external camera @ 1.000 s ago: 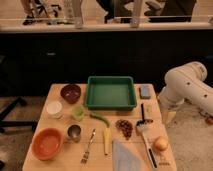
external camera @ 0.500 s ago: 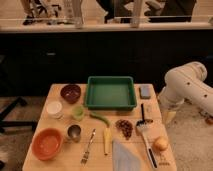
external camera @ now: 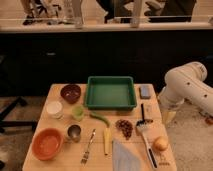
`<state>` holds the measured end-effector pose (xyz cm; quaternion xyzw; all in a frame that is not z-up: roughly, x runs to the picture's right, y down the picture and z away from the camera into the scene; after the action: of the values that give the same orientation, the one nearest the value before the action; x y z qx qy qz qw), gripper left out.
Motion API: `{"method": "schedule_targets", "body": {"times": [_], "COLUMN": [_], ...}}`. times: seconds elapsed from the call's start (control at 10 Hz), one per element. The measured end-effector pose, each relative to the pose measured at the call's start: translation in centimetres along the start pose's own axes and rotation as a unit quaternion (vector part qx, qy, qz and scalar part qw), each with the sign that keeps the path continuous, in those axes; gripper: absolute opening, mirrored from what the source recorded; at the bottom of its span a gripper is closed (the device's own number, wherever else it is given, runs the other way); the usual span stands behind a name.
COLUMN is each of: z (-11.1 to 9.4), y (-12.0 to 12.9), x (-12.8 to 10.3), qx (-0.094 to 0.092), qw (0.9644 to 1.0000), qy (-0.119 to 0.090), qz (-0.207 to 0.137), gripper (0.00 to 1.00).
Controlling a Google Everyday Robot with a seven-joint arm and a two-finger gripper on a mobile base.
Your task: Place towel in paper cup
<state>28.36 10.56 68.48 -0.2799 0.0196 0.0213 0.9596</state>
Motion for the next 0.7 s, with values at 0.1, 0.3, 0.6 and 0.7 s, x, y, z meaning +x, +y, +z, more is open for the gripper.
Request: {"method": "schedule_targets", "body": {"times": [0.1,0.3,0.6,0.7], "z": [0.2,0.8,0.8,0.8], "y": [0.4,1.5,2.5,2.6], "x": [0.1,-2.0,-2.8,-2.9], "qx": [-0.004,-0.012,-0.016,-0.016], "qw": [0.9999,0.9994,0.9988,0.9987], "qy": [0.011,0.032,0.043,0.041], "qz": [0.001,0.0,0.018,0.026], "gripper": [0.8,0.8,0.8,0.8]}}
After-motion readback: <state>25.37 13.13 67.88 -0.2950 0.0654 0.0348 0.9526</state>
